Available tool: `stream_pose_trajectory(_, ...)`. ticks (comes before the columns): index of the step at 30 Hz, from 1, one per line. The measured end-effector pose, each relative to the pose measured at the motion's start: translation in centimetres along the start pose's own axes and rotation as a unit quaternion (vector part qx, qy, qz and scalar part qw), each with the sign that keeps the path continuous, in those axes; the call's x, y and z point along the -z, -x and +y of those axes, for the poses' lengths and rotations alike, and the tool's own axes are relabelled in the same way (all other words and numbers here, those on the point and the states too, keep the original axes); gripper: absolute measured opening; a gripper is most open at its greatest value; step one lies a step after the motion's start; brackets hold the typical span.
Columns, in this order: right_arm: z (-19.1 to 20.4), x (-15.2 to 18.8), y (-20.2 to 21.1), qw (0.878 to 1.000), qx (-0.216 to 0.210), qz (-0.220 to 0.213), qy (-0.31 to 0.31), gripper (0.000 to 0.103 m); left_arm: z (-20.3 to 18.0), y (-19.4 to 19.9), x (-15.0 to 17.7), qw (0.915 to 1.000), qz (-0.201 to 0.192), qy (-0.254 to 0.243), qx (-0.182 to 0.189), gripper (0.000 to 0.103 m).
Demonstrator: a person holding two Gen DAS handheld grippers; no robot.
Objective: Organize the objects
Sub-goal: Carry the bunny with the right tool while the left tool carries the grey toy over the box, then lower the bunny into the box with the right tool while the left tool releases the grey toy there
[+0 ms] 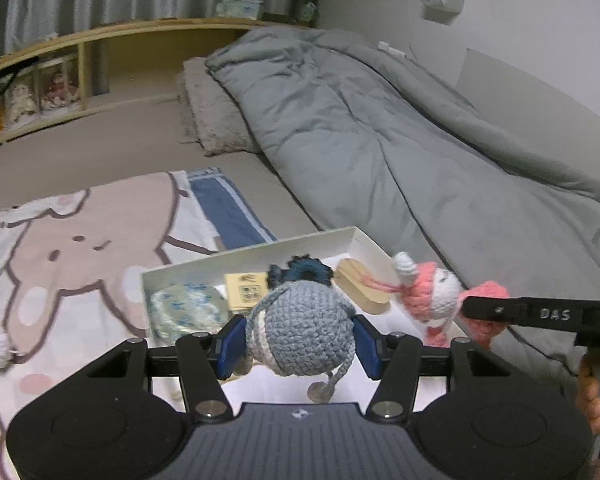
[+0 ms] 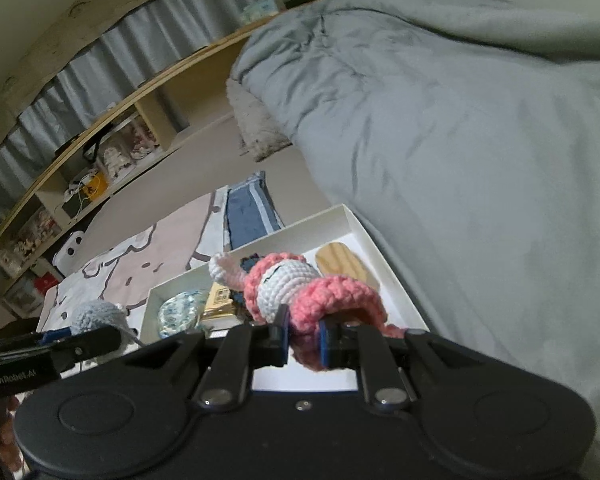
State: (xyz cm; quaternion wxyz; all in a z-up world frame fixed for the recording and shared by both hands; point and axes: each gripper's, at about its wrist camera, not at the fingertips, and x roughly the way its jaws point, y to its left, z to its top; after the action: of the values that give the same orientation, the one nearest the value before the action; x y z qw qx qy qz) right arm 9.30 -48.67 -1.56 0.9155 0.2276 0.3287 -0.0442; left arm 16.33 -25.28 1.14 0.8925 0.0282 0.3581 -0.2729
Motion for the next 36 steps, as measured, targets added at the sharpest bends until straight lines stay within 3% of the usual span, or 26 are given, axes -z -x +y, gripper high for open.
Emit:
stream_pose_trajectory(7, -1.1, 0.9, -3.3, 1.000, 0.001, -0.004, -0.028, 0.015, -1.2, -3.8, 1.0, 0.9998, 0.004, 0.014, 0.016, 0.057)
stream_pose_trajectory(12, -1.9, 2.0, -5.7, 0.999, 0.029, 0.014, -0.028, 0.015, -2.1, -6.1, 1.6, 0.9996, 0.007, 0.002, 0.028, 0.057)
stream_pose_trajectory(16, -3.0, 2.8, -5.8, 0.998, 0.031, 0.009, -0.046, 0.016, -3.5, -8.0, 2.2, 0.9977, 0.022, -0.031, 0.055, 0.057)
stream_pose_trajectory(19, -3.4, 2.8, -6.0, 0.998, 0.032, 0.033, -0.051, 0.019, -4.8, -9.2, 3.0, 0.9940, 0.047, -0.069, 0.071, 0.057)
stream_pose_trajectory(22, -4.1, 2.7, -5.6, 0.994, 0.049, 0.053, -0.077, 0.030, -6.0, -10.2, 3.7, 0.9876, 0.076, -0.106, 0.088, 0.057)
stream_pose_trajectory(30, -4.1, 2.7, -4.4, 0.994, 0.056, 0.074, -0.064, 0.034, -7.5, -11.6, 5.1, 0.9761, 0.135, -0.152, 0.076, 0.058)
stream_pose_trajectory(36, -3.8, 2.5, -3.8, 0.994, 0.064, 0.075, -0.054, 0.034, -6.8, -11.7, 5.1, 0.9810, 0.136, -0.122, 0.067, 0.060)
